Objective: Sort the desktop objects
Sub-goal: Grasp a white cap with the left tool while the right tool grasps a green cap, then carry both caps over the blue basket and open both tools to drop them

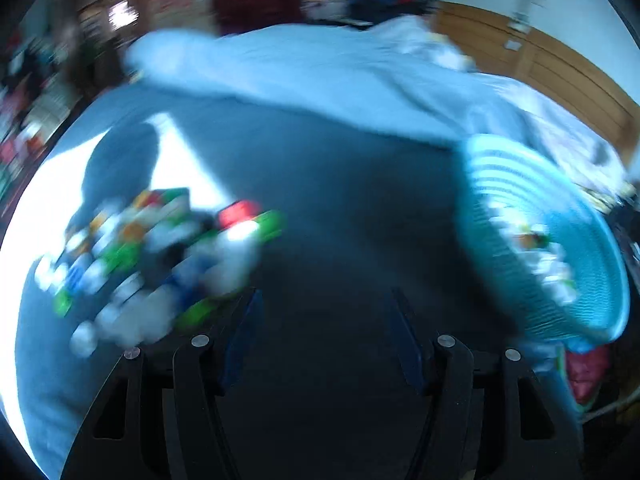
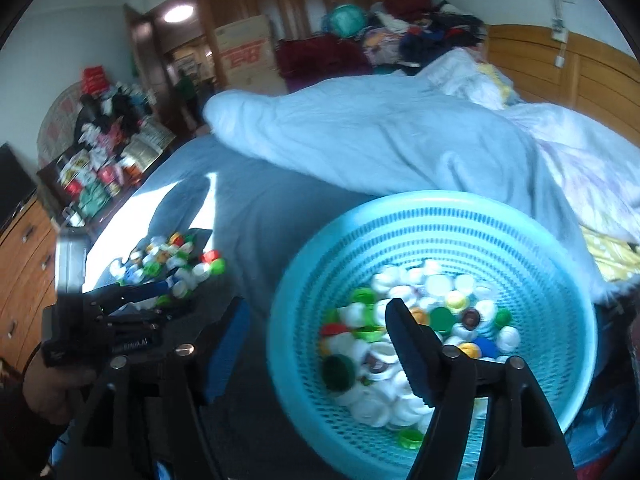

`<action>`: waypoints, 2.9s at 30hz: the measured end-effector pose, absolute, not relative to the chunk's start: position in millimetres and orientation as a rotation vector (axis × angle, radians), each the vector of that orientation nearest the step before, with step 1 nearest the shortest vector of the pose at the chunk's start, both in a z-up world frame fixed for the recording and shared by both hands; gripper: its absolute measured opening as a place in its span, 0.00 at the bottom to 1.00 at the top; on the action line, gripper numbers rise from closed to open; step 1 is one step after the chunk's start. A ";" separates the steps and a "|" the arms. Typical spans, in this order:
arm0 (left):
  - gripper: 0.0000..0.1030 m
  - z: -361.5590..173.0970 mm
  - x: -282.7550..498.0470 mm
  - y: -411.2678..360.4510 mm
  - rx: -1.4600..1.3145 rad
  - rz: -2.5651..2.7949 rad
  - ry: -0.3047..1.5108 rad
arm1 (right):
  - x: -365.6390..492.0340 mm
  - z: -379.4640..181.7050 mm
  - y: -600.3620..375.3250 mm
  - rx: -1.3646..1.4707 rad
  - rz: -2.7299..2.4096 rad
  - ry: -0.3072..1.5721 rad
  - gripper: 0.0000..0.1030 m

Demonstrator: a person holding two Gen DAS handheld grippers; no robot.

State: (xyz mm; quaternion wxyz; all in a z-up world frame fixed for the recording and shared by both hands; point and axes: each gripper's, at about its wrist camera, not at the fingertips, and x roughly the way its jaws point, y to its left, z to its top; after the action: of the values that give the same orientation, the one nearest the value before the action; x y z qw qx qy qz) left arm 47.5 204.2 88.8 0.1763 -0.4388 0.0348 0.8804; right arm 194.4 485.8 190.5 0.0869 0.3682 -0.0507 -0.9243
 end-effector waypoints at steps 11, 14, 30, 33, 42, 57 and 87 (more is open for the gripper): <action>0.56 14.5 27.8 21.5 -1.437 2.724 -0.093 | 161.2 155.8 395.5 1.193 -2.562 0.031 0.78; 0.61 9.1 14.7 23.1 -1.411 2.712 -0.075 | 155.5 152.7 381.5 1.210 -2.545 0.073 0.78; 0.25 7.9 -5.2 6.8 -1.325 2.709 -0.205 | 57.3 74.4 329.4 1.269 -2.505 -0.001 0.47; 0.25 6.8 -4.5 1.6 -1.308 2.693 -0.258 | 23.7 51.7 313.3 1.310 -2.492 0.073 0.47; 0.25 6.1 -4.8 1.2 -1.302 2.687 -0.276 | -29.7 10.1 283.8 1.286 -2.459 0.227 0.47; 0.31 7.8 -2.3 4.0 -1.295 2.685 -0.246 | -2.7 26.2 281.3 1.233 -2.444 0.127 0.31; 0.24 152.6 49.4 152.7 -1.114 2.631 -0.020 | 141.3 188.0 399.3 0.989 -2.611 0.089 0.32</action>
State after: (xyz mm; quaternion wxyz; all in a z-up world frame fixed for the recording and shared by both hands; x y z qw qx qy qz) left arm 49.4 152.7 152.6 0.1419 -0.3859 -0.0070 0.9115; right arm 141.3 399.3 188.0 0.1731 0.3486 0.0314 -0.9206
